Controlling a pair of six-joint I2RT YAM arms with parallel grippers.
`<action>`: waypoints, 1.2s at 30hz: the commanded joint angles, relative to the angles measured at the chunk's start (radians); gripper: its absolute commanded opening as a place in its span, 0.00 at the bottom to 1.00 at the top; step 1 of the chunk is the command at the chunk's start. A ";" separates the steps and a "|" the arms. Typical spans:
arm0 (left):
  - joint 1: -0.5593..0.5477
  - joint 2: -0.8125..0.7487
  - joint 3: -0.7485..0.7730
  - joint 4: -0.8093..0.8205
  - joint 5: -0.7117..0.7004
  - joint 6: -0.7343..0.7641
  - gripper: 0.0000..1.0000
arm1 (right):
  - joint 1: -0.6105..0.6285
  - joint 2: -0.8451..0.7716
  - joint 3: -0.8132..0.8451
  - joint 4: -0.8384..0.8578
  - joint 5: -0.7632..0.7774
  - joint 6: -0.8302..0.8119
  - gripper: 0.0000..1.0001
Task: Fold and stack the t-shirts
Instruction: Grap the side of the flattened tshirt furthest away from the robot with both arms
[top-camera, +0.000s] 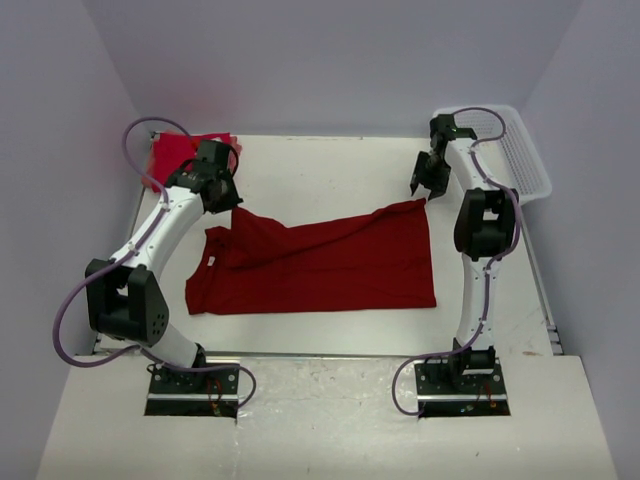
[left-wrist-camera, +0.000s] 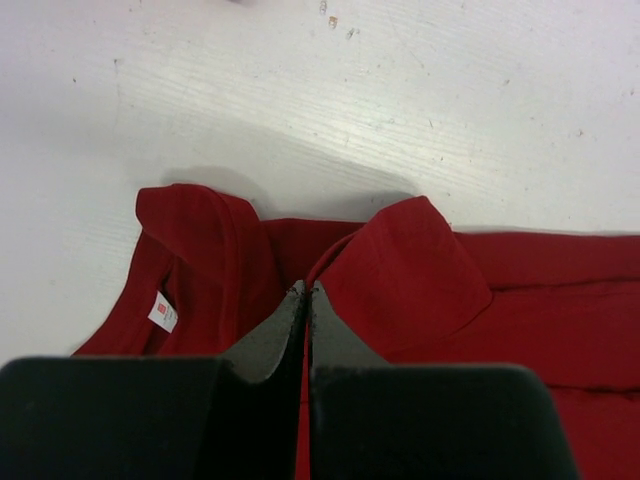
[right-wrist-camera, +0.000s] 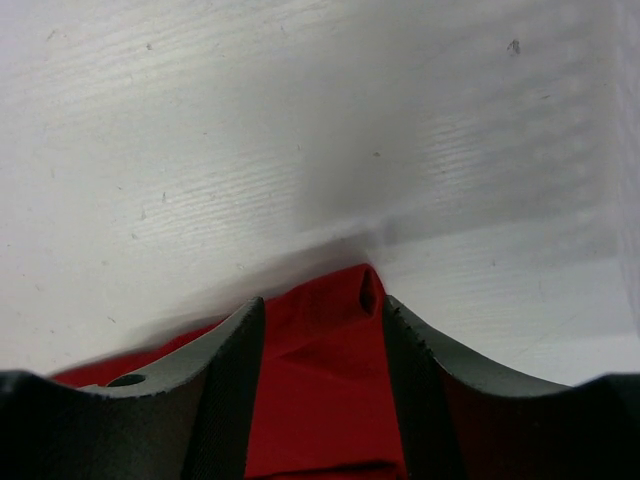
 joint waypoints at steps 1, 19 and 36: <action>0.001 -0.046 -0.001 0.033 0.021 0.022 0.00 | -0.010 -0.012 0.007 -0.034 -0.029 -0.011 0.51; 0.000 -0.054 -0.012 0.053 0.025 0.033 0.00 | 0.005 -0.064 -0.028 0.017 0.049 -0.002 0.00; 0.001 0.049 0.278 0.094 -0.053 0.148 0.00 | 0.018 -0.265 -0.062 0.089 0.062 -0.054 0.00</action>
